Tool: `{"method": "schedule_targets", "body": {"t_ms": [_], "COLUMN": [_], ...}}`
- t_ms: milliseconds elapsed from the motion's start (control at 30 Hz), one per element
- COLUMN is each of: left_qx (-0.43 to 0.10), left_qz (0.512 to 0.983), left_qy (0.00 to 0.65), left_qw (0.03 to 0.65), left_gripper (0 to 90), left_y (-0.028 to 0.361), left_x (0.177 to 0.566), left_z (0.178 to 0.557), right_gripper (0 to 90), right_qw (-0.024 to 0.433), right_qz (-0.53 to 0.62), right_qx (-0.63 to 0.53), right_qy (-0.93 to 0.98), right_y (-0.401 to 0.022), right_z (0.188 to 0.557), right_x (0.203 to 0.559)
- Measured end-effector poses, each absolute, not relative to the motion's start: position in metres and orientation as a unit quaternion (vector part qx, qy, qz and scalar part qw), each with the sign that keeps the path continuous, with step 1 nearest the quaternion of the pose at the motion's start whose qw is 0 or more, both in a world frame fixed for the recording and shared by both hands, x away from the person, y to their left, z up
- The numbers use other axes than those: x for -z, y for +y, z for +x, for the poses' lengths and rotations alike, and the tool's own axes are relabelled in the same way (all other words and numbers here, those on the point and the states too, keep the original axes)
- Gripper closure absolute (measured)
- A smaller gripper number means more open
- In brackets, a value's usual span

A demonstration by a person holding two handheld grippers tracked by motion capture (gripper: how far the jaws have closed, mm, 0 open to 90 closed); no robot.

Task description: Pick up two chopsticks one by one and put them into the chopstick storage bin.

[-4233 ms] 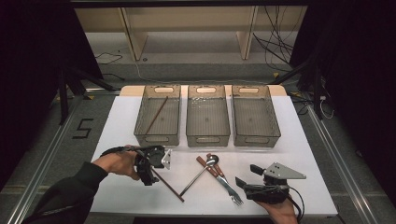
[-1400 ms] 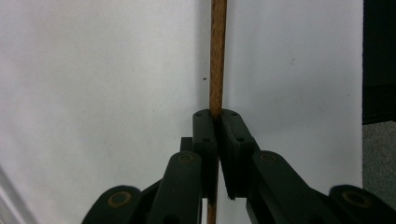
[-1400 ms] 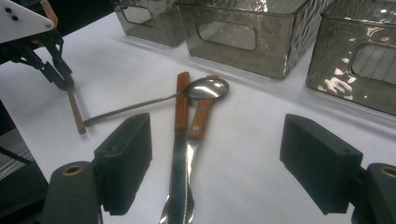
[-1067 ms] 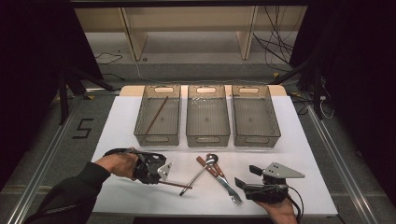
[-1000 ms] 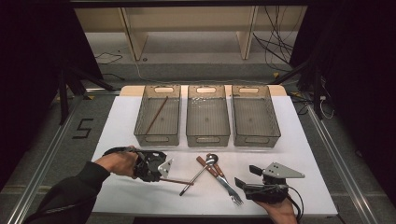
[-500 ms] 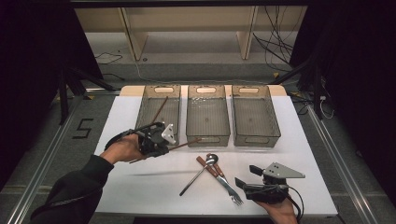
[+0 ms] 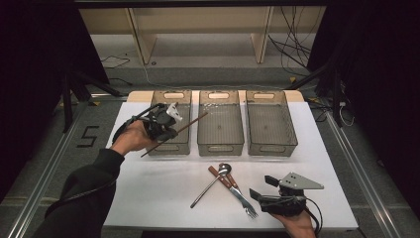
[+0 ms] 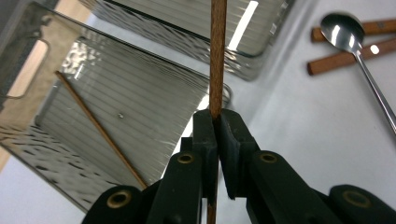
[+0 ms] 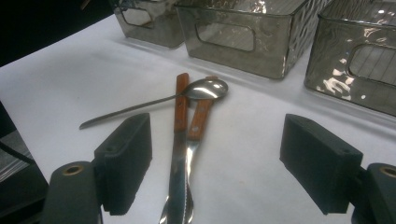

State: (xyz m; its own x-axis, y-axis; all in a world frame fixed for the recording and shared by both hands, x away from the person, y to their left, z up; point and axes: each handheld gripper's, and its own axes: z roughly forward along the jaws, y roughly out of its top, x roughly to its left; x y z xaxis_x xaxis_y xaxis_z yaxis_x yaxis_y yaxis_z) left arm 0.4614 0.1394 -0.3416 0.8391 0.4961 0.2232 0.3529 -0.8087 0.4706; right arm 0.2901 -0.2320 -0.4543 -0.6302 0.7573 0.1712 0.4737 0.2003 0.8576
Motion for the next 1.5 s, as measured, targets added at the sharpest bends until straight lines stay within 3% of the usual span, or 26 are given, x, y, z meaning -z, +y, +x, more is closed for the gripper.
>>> {"method": "schedule_targets", "body": {"t_ms": [533, 1000, 1500], "left_qx": [-0.21, -0.202, -0.184], "left_qz": [0.895, 0.866, 0.861], "left_qy": [0.299, 0.368, 0.399], "left_qw": [0.256, 0.271, 0.255], "left_gripper": [84.9, 84.8, 84.6], "left_y": [0.15, 0.165, 0.168], "left_x": [0.33, 0.353, 0.372], "left_z": [0.506, 0.524, 0.533], "right_gripper": [25.8, 25.7, 25.8], "right_qw": [0.145, 0.144, 0.145], "right_qz": [0.404, 0.404, 0.404], "right_qx": [-0.488, -0.488, -0.489], "right_qy": [0.76, 0.76, 0.759], "right_y": [-0.233, -0.233, -0.234], "right_z": [0.29, 0.29, 0.289], "right_x": [0.454, 0.455, 0.454]}}
